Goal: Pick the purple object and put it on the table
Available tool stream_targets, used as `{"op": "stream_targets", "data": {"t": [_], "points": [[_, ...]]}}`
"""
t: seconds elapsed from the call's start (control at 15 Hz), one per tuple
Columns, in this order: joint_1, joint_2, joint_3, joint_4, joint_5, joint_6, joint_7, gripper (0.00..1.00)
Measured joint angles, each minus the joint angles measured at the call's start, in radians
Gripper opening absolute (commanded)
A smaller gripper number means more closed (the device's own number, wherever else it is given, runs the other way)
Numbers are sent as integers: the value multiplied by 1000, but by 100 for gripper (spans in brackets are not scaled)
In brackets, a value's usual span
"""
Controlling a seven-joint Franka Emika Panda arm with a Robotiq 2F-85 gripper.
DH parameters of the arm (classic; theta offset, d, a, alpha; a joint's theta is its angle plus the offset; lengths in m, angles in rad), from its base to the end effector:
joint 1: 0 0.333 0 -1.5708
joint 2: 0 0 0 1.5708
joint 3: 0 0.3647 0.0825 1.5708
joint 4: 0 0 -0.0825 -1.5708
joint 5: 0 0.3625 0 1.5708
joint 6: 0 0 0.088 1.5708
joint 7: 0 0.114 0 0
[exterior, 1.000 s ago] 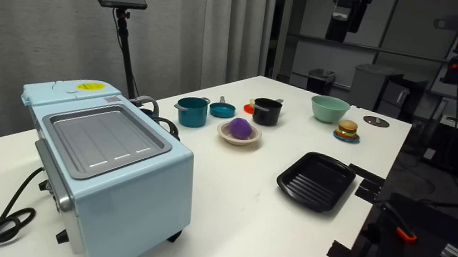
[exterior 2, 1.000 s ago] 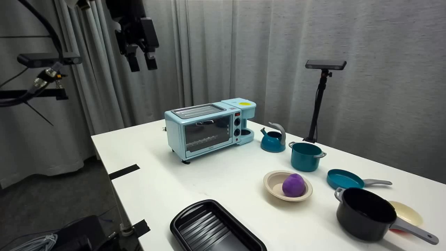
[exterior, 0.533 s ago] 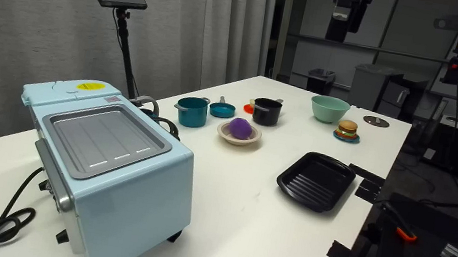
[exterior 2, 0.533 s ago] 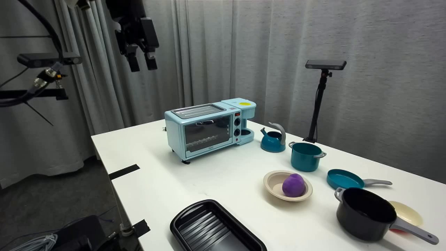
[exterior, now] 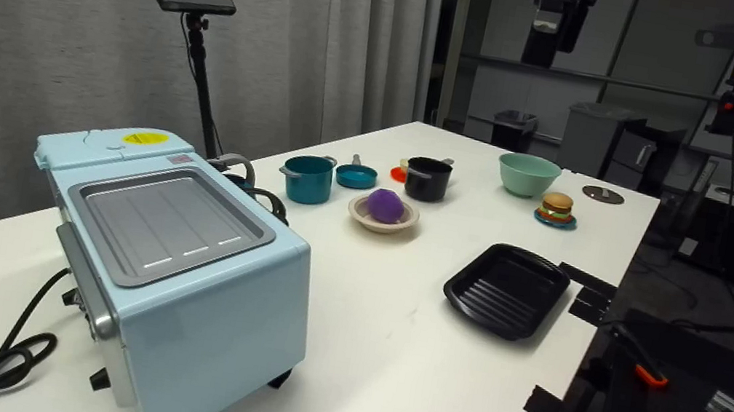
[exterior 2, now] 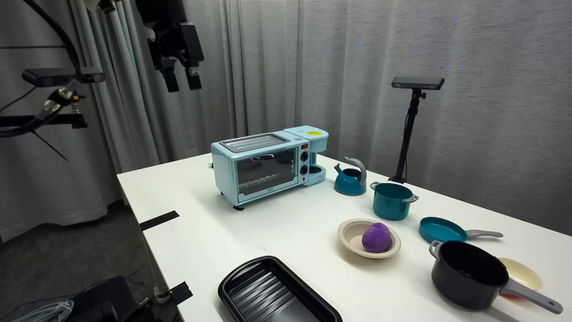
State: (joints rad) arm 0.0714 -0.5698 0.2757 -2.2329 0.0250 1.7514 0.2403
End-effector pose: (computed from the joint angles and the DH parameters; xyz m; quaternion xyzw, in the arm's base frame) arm 0.3147 0.1461 0.6182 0.9969 0.0332 0.0507 0.0494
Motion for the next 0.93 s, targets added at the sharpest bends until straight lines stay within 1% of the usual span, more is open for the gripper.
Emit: {"op": "stream_targets", "data": {"t": [0.33, 0.53, 0.73, 0.93], "points": [[0, 7, -5, 0, 0, 0, 0, 100], [0, 28, -22, 2, 0, 4, 0, 100], [-6, 74, -57, 14, -1, 21, -4, 100], [-16, 150, -110, 41, -1, 65, -22, 100]]}}
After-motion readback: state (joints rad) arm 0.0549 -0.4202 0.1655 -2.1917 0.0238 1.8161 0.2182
